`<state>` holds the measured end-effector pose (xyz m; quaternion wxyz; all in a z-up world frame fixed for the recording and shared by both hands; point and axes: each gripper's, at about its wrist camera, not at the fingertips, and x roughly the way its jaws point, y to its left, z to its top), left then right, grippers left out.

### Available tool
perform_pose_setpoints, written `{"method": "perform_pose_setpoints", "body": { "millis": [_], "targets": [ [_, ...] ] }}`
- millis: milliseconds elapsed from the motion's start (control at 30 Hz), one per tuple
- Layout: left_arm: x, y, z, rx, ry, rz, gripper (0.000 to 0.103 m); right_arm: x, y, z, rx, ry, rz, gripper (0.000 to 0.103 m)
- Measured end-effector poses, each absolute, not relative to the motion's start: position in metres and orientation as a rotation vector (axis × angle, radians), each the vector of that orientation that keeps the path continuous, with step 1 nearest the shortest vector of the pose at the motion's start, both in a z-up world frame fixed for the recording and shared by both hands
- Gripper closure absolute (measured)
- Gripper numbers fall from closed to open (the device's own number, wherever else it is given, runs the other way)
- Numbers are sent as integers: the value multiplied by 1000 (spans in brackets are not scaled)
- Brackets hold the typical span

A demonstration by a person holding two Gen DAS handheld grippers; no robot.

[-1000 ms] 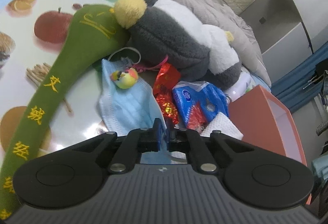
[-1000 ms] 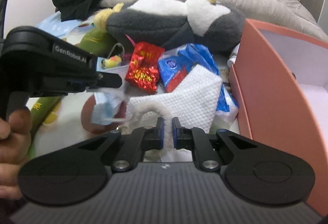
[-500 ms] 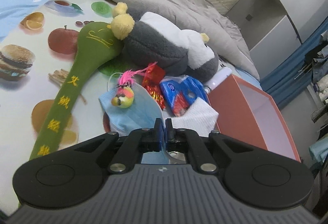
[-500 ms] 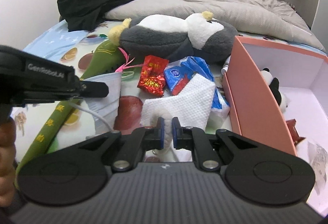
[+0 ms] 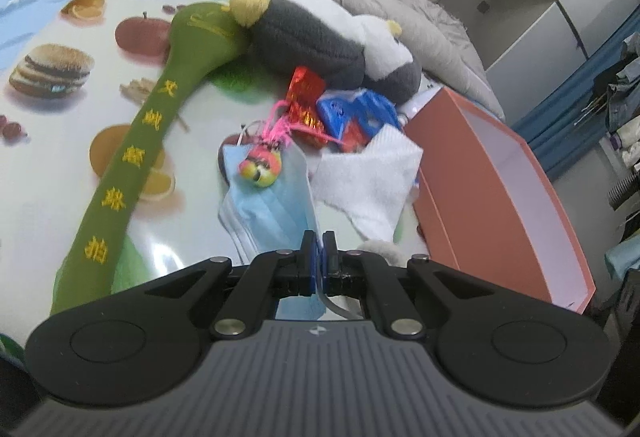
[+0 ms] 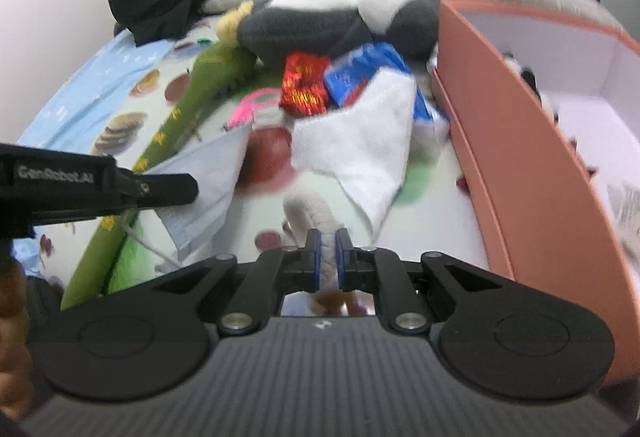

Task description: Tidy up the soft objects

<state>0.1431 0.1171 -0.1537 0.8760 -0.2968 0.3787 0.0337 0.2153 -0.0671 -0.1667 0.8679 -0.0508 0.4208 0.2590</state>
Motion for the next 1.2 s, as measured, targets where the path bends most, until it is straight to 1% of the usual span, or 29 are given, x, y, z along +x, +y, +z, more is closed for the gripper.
{"method": "perform_pose_setpoints", "body": {
  "millis": [167, 333, 367, 400, 433, 467, 500, 533, 567, 633, 733, 833, 867, 1100, 1200],
  "targets": [
    [145, 113, -159, -620, 807, 55, 99, 217, -73, -183, -103, 927, 506, 92],
    [148, 113, -164, -628, 829, 45, 97, 223, -79, -191, -102, 941, 481, 89],
    [148, 113, -165, -631, 832, 39, 93, 224, -79, -191, -97, 944, 484, 87],
    [147, 113, -165, -633, 831, 35, 80, 224, -80, -190, -99, 944, 486, 86],
    [146, 113, -164, -631, 827, 39, 61, 224, -79, -189, -108, 943, 483, 78],
    [145, 113, -162, -622, 817, 47, 54, 224, -79, -188, -119, 941, 479, 67],
    [144, 113, -160, -611, 808, 50, 50, 224, -79, -187, -126, 937, 475, 63],
    [145, 113, -158, -604, 805, 46, 50, 222, -80, -185, -132, 927, 473, 56],
    [145, 113, -156, -603, 801, 40, 49, 221, -80, -183, -138, 915, 475, 51],
    [144, 114, -153, -599, 785, 46, 39, 218, -78, -178, -153, 886, 484, 49],
    [143, 119, -151, -585, 756, 65, 38, 216, -74, -175, -171, 864, 507, 47],
    [147, 128, -154, -578, 755, 93, 38, 219, -69, -180, -198, 861, 498, 34],
    [148, 131, -155, -568, 752, 107, 38, 220, -69, -182, -202, 858, 488, 33],
    [164, 137, -158, -484, 739, 133, 39, 227, -72, -194, -156, 865, 490, 33],
    [177, 135, -161, -494, 743, 113, 39, 230, -69, -201, -154, 875, 525, 33]
  ]
}}
